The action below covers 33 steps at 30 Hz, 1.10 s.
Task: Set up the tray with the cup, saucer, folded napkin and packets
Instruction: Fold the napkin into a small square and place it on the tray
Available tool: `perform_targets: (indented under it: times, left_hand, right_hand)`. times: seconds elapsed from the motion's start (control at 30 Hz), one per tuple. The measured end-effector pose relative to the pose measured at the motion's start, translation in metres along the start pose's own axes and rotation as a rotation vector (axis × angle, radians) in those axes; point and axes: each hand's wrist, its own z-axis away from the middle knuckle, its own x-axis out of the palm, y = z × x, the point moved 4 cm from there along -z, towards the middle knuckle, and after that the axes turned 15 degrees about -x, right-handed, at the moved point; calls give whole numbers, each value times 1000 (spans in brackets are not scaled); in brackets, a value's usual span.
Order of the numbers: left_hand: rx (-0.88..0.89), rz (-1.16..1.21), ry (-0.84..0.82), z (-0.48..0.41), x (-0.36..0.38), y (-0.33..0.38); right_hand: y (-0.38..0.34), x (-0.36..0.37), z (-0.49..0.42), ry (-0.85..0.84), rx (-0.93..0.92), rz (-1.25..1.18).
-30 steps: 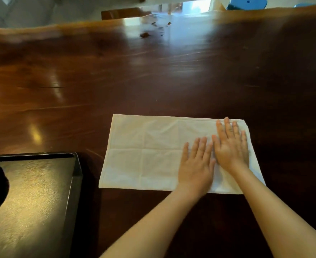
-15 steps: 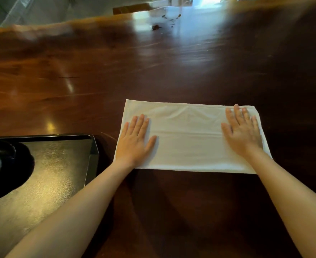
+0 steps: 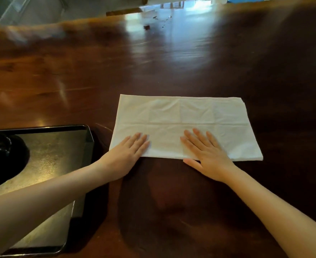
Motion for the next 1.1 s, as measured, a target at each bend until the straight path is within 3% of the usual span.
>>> perform_targets:
  times: [0.13,0.23,0.33,0.43,0.57,0.63,0.77,0.93,1.03,1.1]
  left_hand:
    - [26,-125,26,8,-1,-15]
    - [-113,161,96,11,-15,-29]
    - [-64,372,210,18,-34,-36]
    - [-71,456,132,26,-39,-47]
    - [-264,676,-134,16,-49,-64]
    - [-421,922,-128,8,-58,-77]
    - [-570,1362,-44,-4,-61,-87]
    - [-927,1150,377,-41,-48,-79]
    - [-1017,1075,431,-62,-38,-76]
    - [-1053,915,438,-71,-31,-75]
  right_hand:
    - [32,-3,44,118,114,-67]
    - [43,-14,75,225,73,-74]
    - [50,-27,99,288,77,-47]
    - [59,-36,110,365,162,-16]
    - [88,-58,111,422,393,-388]
    - [107,-72,110,513,492,-566]
    - [129,-89,93,889,605,-758]
    - [138,-83,46,1002,688,-438]
    - [144,-83,20,1003,730,-282]
    - [150,-80,5,909,733,-194]
